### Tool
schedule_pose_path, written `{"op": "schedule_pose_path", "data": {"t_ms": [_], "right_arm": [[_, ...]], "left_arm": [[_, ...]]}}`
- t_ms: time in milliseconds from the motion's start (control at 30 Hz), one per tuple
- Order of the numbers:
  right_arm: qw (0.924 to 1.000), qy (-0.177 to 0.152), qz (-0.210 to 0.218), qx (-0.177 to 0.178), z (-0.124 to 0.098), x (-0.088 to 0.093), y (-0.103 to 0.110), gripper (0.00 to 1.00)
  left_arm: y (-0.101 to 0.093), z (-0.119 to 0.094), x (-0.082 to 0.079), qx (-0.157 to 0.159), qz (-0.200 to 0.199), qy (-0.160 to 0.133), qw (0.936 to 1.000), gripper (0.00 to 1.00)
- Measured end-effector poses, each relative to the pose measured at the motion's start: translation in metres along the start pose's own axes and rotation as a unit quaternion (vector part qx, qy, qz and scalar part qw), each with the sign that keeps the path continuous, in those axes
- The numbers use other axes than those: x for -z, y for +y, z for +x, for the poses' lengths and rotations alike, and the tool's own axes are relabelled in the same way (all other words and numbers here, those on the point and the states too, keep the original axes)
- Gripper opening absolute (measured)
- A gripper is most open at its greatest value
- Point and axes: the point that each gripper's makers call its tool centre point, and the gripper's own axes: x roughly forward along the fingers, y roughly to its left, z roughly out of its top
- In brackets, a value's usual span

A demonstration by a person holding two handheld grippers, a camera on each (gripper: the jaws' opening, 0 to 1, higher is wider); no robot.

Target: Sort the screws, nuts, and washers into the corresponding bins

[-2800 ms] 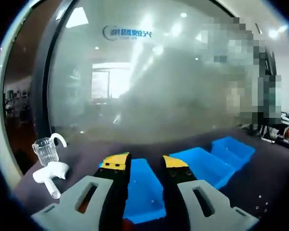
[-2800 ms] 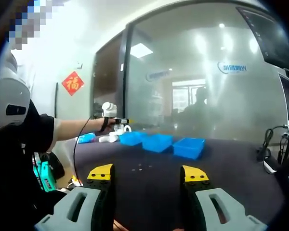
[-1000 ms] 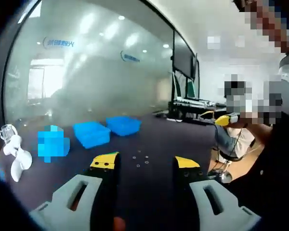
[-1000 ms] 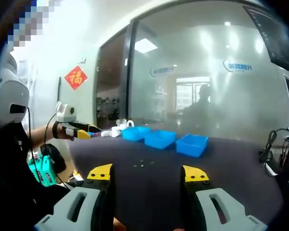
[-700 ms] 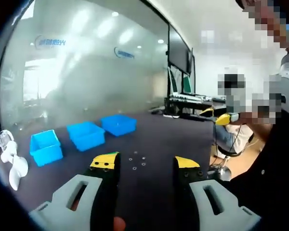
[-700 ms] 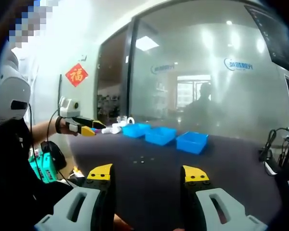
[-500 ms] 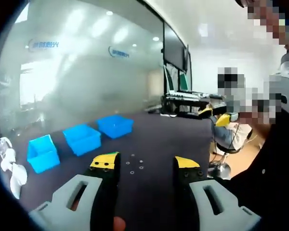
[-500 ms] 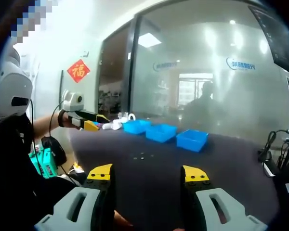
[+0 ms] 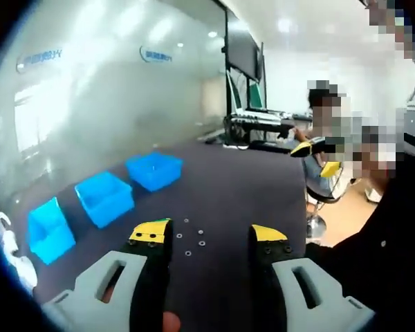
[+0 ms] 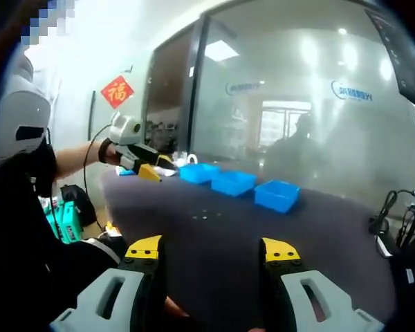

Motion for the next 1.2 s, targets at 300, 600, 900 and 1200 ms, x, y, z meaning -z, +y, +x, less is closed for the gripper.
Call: {"op": "schedule_pose_path", "data": {"t_ms": [300,600,900,1200], "right_arm": [[1.0000,0.010,-0.001,-0.001,-0.002,0.006,-0.002,0.50],[0.9999,0.015,0.000,-0.003,-0.001,0.014,-0.003,0.50],[0.9998,0.020,0.005,0.000,-0.002,0.020,-0.006,0.50],[0.9998,0.018,0.010,0.001,-0.004,0.023,-0.008,0.50]], "left_arm": [[0.008,0.035,0.014,0.016,-0.033,0.080,0.9961,0.40],[0.007,0.071,0.041,0.018,-0.023,0.179,0.9835,0.39],[-0.016,0.090,0.056,0.026,-0.027,0.236,0.9710,0.37],[-0.003,0.100,0.067,0.014,-0.034,0.257,0.9658,0.33]]}}
